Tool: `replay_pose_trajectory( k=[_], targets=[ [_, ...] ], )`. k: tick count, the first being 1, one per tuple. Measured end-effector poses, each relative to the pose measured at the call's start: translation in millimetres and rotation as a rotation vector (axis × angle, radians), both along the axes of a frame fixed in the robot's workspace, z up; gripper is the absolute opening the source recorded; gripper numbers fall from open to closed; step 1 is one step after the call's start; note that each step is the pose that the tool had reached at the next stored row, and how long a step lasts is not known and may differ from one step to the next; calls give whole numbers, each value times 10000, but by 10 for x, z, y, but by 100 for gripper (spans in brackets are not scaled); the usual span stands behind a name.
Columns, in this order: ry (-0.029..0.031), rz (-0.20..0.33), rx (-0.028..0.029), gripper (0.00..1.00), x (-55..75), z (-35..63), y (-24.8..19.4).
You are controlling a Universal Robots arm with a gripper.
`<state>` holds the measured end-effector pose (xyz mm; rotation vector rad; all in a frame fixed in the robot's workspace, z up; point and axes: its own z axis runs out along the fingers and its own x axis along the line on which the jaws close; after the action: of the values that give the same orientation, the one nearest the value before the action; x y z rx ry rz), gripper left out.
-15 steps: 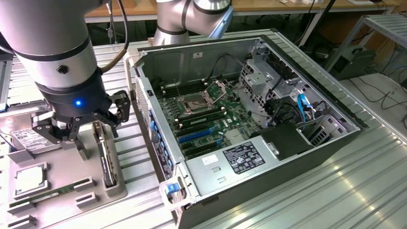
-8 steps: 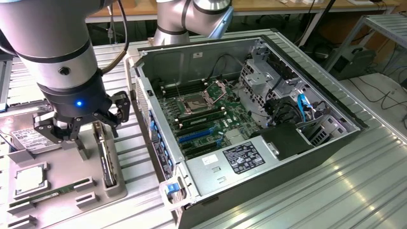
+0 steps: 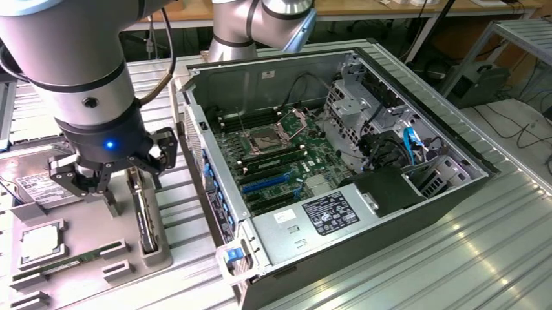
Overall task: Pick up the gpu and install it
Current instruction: 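Pick up the gpu and move the gpu toward the slot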
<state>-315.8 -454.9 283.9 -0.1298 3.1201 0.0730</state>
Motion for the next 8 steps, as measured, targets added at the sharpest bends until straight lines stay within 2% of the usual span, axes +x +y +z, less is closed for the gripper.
replay_pose_trajectory(
  k=[8],
  targets=[
    [0,-105,0,68,0,-64,1]
  ],
)
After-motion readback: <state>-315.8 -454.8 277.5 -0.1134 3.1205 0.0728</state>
